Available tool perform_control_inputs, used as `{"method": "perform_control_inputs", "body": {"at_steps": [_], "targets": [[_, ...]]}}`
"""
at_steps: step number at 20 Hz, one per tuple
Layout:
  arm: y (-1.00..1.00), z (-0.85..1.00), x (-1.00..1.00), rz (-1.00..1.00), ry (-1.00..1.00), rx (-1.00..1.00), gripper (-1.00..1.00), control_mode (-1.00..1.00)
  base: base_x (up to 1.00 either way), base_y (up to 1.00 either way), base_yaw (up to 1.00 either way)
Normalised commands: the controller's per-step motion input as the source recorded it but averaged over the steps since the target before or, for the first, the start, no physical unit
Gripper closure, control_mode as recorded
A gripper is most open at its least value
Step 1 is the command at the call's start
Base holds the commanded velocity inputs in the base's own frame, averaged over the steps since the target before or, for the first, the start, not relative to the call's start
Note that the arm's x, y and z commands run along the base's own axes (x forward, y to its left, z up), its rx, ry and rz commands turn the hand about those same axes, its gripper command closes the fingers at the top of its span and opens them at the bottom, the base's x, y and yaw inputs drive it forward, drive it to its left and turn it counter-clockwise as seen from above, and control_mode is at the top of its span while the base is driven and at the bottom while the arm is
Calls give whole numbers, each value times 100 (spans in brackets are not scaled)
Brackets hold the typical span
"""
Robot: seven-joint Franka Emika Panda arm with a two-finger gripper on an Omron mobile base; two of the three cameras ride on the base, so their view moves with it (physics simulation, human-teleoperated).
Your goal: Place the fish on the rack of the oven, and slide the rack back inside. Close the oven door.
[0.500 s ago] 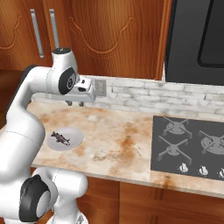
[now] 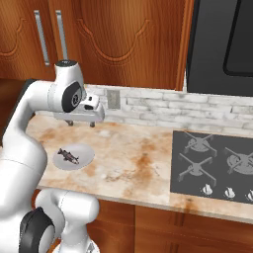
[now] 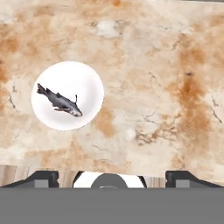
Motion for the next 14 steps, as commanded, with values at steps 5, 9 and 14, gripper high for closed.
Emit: {"method": "perform_control_inputs", "body": {"at_steps": [5,9,14], "targets": [[66,-48,-32,12,0,0,-100,-100,0,0,0],[44,-40,-7,22,0,0,-100,-100,0,0,0],[29,-32,0,23,3,0,-100,-100,0,0,0]]}}
